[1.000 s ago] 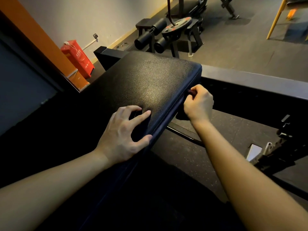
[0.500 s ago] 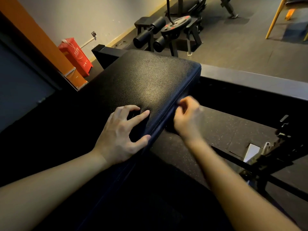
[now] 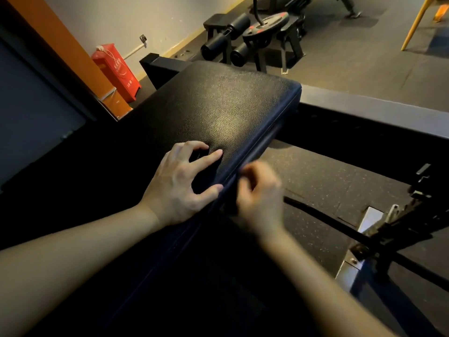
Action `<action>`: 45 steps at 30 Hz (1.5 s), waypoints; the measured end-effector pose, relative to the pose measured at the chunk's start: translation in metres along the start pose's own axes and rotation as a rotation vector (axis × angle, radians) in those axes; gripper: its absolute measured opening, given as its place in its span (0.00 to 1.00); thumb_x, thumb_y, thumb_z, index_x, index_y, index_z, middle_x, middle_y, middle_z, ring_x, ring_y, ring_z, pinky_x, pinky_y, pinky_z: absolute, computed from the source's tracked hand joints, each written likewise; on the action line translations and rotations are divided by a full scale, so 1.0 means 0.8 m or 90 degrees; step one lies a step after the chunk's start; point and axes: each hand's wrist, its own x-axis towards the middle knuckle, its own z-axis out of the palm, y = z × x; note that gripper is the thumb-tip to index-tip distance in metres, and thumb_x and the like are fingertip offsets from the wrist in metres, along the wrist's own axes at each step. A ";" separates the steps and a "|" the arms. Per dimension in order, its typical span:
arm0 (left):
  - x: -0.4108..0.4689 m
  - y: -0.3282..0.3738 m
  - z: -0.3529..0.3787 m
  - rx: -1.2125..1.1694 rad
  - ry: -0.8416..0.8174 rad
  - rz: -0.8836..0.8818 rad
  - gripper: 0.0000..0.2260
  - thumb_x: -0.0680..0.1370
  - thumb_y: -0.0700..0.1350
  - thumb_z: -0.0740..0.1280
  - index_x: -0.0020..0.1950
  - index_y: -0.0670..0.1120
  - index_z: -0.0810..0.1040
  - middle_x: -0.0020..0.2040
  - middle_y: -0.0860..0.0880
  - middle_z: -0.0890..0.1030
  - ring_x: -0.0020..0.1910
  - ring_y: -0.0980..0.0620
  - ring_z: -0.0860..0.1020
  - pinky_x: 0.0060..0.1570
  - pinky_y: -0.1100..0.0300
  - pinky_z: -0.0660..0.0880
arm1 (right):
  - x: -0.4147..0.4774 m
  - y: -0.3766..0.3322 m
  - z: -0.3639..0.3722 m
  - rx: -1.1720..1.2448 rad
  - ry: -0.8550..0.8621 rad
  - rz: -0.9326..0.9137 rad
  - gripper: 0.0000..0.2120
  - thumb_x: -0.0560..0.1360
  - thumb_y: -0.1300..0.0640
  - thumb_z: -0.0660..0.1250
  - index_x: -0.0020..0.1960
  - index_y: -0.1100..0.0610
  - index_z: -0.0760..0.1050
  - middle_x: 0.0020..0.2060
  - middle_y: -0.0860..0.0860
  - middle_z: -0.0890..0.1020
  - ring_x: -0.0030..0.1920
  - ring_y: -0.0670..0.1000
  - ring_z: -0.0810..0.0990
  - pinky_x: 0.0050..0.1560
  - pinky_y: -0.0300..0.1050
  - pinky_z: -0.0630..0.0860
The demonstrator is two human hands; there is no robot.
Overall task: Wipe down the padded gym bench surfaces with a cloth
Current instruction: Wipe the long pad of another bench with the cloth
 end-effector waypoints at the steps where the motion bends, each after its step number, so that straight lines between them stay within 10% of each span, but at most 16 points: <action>1: 0.000 -0.001 0.000 0.001 -0.002 0.000 0.30 0.75 0.65 0.63 0.75 0.54 0.75 0.70 0.48 0.72 0.69 0.45 0.69 0.71 0.43 0.66 | -0.038 -0.014 0.003 0.030 -0.069 -0.038 0.08 0.72 0.66 0.67 0.49 0.58 0.78 0.44 0.53 0.81 0.44 0.51 0.78 0.49 0.44 0.75; 11: -0.001 0.000 -0.002 -0.008 -0.008 -0.001 0.28 0.78 0.64 0.62 0.75 0.54 0.74 0.70 0.48 0.71 0.70 0.47 0.68 0.73 0.44 0.64 | 0.061 0.018 -0.002 -0.070 0.121 0.128 0.06 0.74 0.63 0.65 0.49 0.57 0.80 0.45 0.53 0.83 0.46 0.53 0.81 0.52 0.50 0.79; 17: 0.000 -0.002 0.002 -0.002 0.008 0.009 0.27 0.78 0.63 0.63 0.74 0.53 0.76 0.69 0.47 0.73 0.68 0.44 0.70 0.71 0.41 0.66 | -0.098 -0.047 0.009 0.067 -0.156 -0.048 0.08 0.73 0.65 0.68 0.50 0.59 0.79 0.45 0.53 0.82 0.47 0.53 0.80 0.51 0.47 0.76; 23: 0.001 -0.005 0.003 -0.020 0.017 0.004 0.26 0.78 0.63 0.61 0.74 0.54 0.76 0.69 0.48 0.72 0.69 0.46 0.69 0.72 0.44 0.65 | -0.039 -0.026 0.022 0.017 0.069 0.117 0.05 0.73 0.63 0.68 0.48 0.57 0.79 0.42 0.51 0.83 0.43 0.51 0.81 0.49 0.54 0.79; 28: 0.002 -0.007 0.003 -0.022 0.019 0.007 0.26 0.79 0.64 0.59 0.74 0.55 0.75 0.69 0.49 0.72 0.70 0.47 0.68 0.73 0.43 0.64 | -0.171 -0.083 0.029 0.100 -0.207 -0.005 0.07 0.73 0.63 0.67 0.50 0.56 0.79 0.46 0.50 0.81 0.46 0.48 0.79 0.51 0.42 0.76; 34: 0.003 -0.009 0.002 -0.046 0.017 0.007 0.26 0.79 0.64 0.59 0.74 0.55 0.75 0.69 0.51 0.72 0.70 0.50 0.67 0.74 0.45 0.62 | -0.085 -0.043 0.034 0.024 0.046 0.146 0.04 0.76 0.61 0.70 0.49 0.54 0.80 0.44 0.49 0.83 0.44 0.47 0.81 0.52 0.52 0.80; 40: 0.002 -0.006 -0.004 -0.053 -0.006 0.001 0.27 0.79 0.64 0.60 0.75 0.53 0.74 0.69 0.51 0.72 0.71 0.50 0.67 0.74 0.45 0.62 | -0.212 -0.114 0.046 0.085 -0.135 0.038 0.07 0.75 0.63 0.69 0.51 0.55 0.79 0.46 0.48 0.82 0.47 0.45 0.80 0.52 0.39 0.76; 45: -0.024 -0.007 -0.036 -0.048 -0.064 0.008 0.26 0.81 0.59 0.65 0.77 0.52 0.70 0.73 0.51 0.71 0.72 0.50 0.67 0.74 0.46 0.63 | -0.125 -0.074 0.043 -0.024 0.024 0.138 0.06 0.77 0.62 0.68 0.53 0.54 0.79 0.47 0.50 0.82 0.49 0.49 0.81 0.55 0.51 0.81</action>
